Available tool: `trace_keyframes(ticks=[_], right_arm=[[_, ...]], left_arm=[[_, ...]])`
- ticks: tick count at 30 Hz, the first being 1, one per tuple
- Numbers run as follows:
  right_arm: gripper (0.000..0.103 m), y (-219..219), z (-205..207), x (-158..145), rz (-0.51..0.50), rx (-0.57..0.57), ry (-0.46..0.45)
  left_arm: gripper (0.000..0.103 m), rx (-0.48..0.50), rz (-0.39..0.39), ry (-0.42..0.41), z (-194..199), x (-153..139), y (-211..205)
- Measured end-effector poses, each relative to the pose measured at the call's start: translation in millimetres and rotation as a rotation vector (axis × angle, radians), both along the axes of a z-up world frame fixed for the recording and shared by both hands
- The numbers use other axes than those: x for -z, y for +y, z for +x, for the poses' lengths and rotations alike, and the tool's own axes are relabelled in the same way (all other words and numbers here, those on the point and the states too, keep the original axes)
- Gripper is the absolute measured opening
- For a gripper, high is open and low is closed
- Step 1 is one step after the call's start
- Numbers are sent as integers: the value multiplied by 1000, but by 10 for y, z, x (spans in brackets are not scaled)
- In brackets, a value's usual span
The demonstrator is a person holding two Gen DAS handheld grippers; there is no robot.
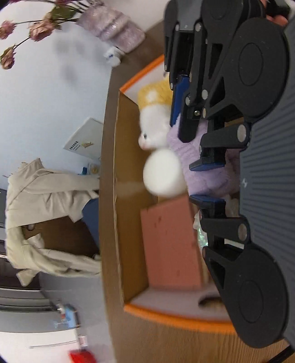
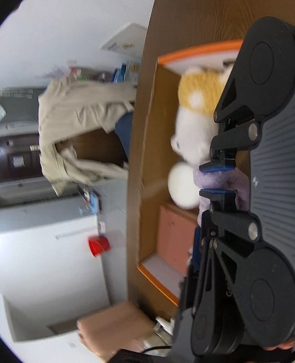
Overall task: Organize soft objects
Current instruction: 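Carry the headband into the box and open both tools, then move both tools back over the remaining pile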
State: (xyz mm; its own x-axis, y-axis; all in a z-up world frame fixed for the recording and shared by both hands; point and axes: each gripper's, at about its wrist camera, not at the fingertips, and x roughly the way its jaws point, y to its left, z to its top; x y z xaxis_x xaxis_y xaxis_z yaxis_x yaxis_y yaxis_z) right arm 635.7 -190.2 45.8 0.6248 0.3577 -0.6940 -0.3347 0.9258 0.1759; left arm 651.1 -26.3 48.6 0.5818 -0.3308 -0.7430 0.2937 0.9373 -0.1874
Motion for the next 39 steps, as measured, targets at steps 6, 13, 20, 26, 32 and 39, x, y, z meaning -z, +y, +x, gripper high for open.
trace_keyframes(ticks=[6,13,20,26,32,39], right_arm=[[20,229,-4,25,3,-16,1],[46,271,-114,3,-1,-43,41],[50,88,-518,-615,2,-36,-80],[58,-216,-1101,-1194,14,-9,-202],[69,-411,-1797,-1534,18,-12,-311],[81,-565,-2995,-1304,30,-43,-474]], left_arm=[[38,-55,56,-53,-73,-90,232],[47,-71,21,-86,-208,-188,325],[59,-93,0,-205,-673,-805,477],[72,-104,0,-320,-1374,-1335,590],[79,-95,-2,-442,-2188,-1690,626],[86,-146,-6,-610,-3468,-1434,705]])
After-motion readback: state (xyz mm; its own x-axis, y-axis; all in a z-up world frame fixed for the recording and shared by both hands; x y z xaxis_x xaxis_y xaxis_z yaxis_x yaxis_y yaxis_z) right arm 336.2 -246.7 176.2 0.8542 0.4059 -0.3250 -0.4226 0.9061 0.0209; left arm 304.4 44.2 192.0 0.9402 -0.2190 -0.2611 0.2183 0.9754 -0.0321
